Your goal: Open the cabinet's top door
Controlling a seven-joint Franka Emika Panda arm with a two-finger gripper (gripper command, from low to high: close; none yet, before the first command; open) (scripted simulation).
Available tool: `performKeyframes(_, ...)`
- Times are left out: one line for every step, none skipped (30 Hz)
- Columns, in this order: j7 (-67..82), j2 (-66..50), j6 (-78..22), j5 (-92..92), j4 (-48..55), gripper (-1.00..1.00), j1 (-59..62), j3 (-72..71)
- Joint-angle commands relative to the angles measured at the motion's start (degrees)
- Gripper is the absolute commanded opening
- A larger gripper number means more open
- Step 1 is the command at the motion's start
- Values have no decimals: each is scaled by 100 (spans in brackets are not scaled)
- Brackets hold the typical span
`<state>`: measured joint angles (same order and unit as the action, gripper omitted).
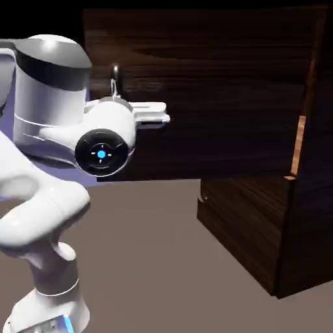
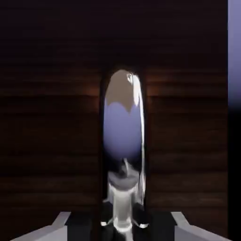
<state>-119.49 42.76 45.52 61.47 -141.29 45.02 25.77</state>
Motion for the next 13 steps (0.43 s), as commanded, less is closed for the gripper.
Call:
performKeyframes(112,-208,-131,-108,177,-100,-112,114)
performKeyframes(223,-416,-260,-211,359,-100,-224,228)
performKeyframes(335,-623,-393,-310,544,-100,-337,341)
performKeyframes(449,-831,-530,-403,733,-100,-449,454)
performKeyframes(566,-1039,-670,-492,925,-100,-559,566)
performKeyframes(684,-1247,-814,-577,1119,-100,-668,677)
performKeyframes(807,-1454,-961,-657,1315,-100,-773,787)
performKeyframes(932,-1662,-1111,-735,1513,-100,-876,895)
performKeyframes(1061,-1870,-1263,-809,1712,-100,-975,1001)
performKeyframes(1198,-2077,-1418,-880,1912,-100,-1065,1104)
performKeyframes(1341,-2287,-1576,-949,2114,-100,-1149,1203)
performKeyframes(1468,-2469,-1714,-1009,2290,-100,-1219,1288)
performKeyframes(1468,-2469,-1714,-1009,2290,100,-1219,1288)
